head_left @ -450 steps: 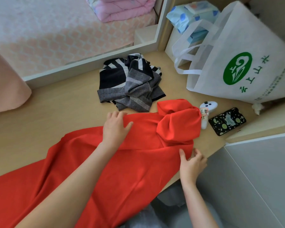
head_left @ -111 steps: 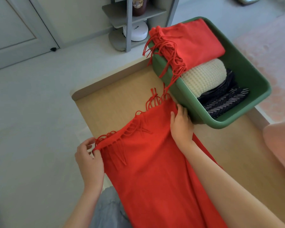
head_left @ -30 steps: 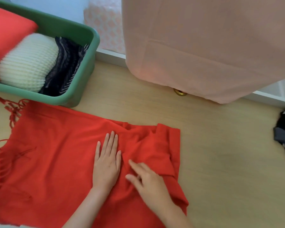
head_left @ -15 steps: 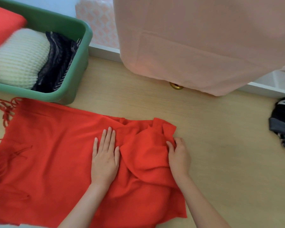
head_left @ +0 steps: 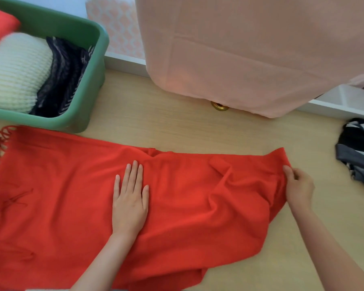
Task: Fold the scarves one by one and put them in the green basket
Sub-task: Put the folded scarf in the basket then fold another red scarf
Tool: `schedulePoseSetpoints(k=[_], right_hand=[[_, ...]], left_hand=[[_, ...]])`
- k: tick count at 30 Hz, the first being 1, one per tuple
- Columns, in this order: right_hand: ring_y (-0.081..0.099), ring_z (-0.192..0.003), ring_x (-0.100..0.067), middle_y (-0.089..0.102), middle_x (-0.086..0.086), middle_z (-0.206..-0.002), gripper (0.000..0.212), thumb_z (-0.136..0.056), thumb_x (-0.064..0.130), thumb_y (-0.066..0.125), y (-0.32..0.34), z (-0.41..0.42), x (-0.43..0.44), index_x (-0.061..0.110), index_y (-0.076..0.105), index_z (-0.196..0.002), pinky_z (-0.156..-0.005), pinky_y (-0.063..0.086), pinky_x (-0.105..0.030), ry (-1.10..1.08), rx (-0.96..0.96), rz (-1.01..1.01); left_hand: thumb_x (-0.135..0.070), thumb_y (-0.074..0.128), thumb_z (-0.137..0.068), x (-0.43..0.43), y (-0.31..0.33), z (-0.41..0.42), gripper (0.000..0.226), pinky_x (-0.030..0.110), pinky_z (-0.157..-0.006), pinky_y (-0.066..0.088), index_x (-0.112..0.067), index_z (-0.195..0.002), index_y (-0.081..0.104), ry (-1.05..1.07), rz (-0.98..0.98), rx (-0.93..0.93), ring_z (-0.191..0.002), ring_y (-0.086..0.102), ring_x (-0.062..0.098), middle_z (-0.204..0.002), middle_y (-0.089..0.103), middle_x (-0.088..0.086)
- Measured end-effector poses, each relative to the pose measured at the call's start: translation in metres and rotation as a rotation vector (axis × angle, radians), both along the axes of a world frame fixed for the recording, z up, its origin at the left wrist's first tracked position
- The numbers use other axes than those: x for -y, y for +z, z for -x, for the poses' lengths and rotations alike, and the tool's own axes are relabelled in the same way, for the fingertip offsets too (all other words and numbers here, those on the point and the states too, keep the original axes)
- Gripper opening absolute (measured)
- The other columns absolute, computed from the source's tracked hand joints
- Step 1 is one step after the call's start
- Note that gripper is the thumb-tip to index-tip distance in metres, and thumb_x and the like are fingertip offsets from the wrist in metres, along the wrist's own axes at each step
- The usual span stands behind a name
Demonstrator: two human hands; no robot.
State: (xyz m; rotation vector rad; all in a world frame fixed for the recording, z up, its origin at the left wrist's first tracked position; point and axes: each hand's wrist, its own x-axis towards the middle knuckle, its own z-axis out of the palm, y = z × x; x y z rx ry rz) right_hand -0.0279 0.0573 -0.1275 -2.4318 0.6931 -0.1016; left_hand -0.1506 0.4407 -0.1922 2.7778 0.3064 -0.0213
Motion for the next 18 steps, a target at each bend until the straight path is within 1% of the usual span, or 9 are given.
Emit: schedulePoseSetpoints(k=[2,5,6,7,9,10,12,15,18], right_hand=[[0.053,-0.088,-0.02,0.063,-0.016,-0.095,0.034,-0.102,0.026,0.042,-0.006,0.009,-0.018,-0.001,0.062,-0.098,-0.069,0.036,-0.031,0.04,-0.04,-0.102],[0.055,-0.111,-0.02,0.061,-0.009,-0.12,0.037,-0.103,0.028,0.037,-0.015,0.033,-0.027,0.003,0.06,-0.119,-0.095,0.041,-0.033,-0.091,-0.033,-0.312],[0.055,-0.114,-0.02,0.061,-0.007,-0.122,0.036,-0.103,0.026,0.038,-0.016,0.042,-0.025,0.005,0.058,-0.125,-0.099,0.042,-0.034,-0.121,-0.002,-0.395],[0.056,-0.111,-0.019,0.063,-0.005,-0.117,0.034,-0.103,0.024,0.039,-0.016,0.052,-0.022,0.007,0.058,-0.126,-0.096,0.045,-0.033,-0.139,0.022,-0.464],[0.055,-0.09,-0.018,0.062,0.0,-0.095,0.03,-0.102,0.025,0.041,-0.01,0.069,-0.016,0.009,0.06,-0.12,-0.075,0.046,-0.028,-0.187,-0.013,-0.56],[0.054,-0.08,-0.017,0.061,-0.002,-0.091,0.03,-0.102,0.028,0.042,-0.008,0.076,-0.014,0.01,0.06,-0.117,-0.067,0.044,-0.027,-0.22,-0.067,-0.599],[0.057,-0.076,-0.018,0.064,-0.008,-0.1,0.033,-0.1,0.035,0.042,-0.008,0.089,-0.008,0.012,0.06,-0.115,-0.063,0.044,-0.03,-0.258,-0.22,-0.674],[0.064,-0.1,-0.022,0.067,-0.001,-0.118,0.041,-0.096,0.043,0.042,-0.006,0.108,-0.003,0.02,0.057,-0.127,-0.074,0.052,-0.036,-0.22,-0.397,-0.874],[0.057,-0.12,-0.018,0.062,0.002,-0.128,0.039,-0.097,0.031,0.04,0.005,0.111,-0.013,0.021,0.05,-0.133,-0.095,0.051,-0.038,-0.211,-0.327,-1.224]], left_hand=[[-0.032,0.022,-0.1,0.0,0.0,0.0,0.056,0.042,-0.12,0.012,-0.011,-0.152,0.023,0.002,0.0,0.004,-0.148,0.011,0.014,-0.16,0.019,0.002],[-0.032,0.023,-0.1,0.0,0.0,0.001,0.056,0.043,-0.12,0.013,-0.01,-0.151,0.025,0.006,0.0,0.004,-0.148,0.012,0.014,-0.16,0.02,0.002],[-0.032,0.023,-0.099,0.0,0.0,0.001,0.056,0.044,-0.12,0.013,-0.01,-0.151,0.025,0.007,0.0,0.004,-0.148,0.012,0.014,-0.16,0.02,0.002],[-0.032,0.023,-0.099,0.0,0.0,0.001,0.056,0.043,-0.12,0.013,-0.01,-0.151,0.025,0.007,-0.001,0.005,-0.148,0.012,0.015,-0.16,0.019,0.002],[-0.032,0.022,-0.099,0.0,-0.001,0.0,0.057,0.043,-0.12,0.013,-0.01,-0.151,0.025,0.004,-0.005,0.003,-0.148,0.012,0.015,-0.16,0.019,0.003],[-0.033,0.022,-0.099,0.001,-0.001,0.0,0.057,0.043,-0.12,0.013,-0.01,-0.151,0.024,0.004,-0.009,0.003,-0.148,0.012,0.015,-0.16,0.019,0.003],[-0.032,0.022,-0.099,0.001,-0.001,0.0,0.057,0.043,-0.12,0.013,-0.009,-0.151,0.024,0.007,-0.016,0.004,-0.148,0.013,0.015,-0.16,0.019,0.003],[-0.032,0.022,-0.099,0.001,0.0,0.001,0.057,0.043,-0.12,0.012,-0.009,-0.151,0.023,0.005,-0.015,0.006,-0.148,0.012,0.015,-0.16,0.019,0.003],[-0.032,0.022,-0.099,0.001,0.0,0.001,0.057,0.043,-0.12,0.012,-0.009,-0.152,0.022,0.005,-0.021,0.004,-0.148,0.011,0.015,-0.16,0.018,0.002]])
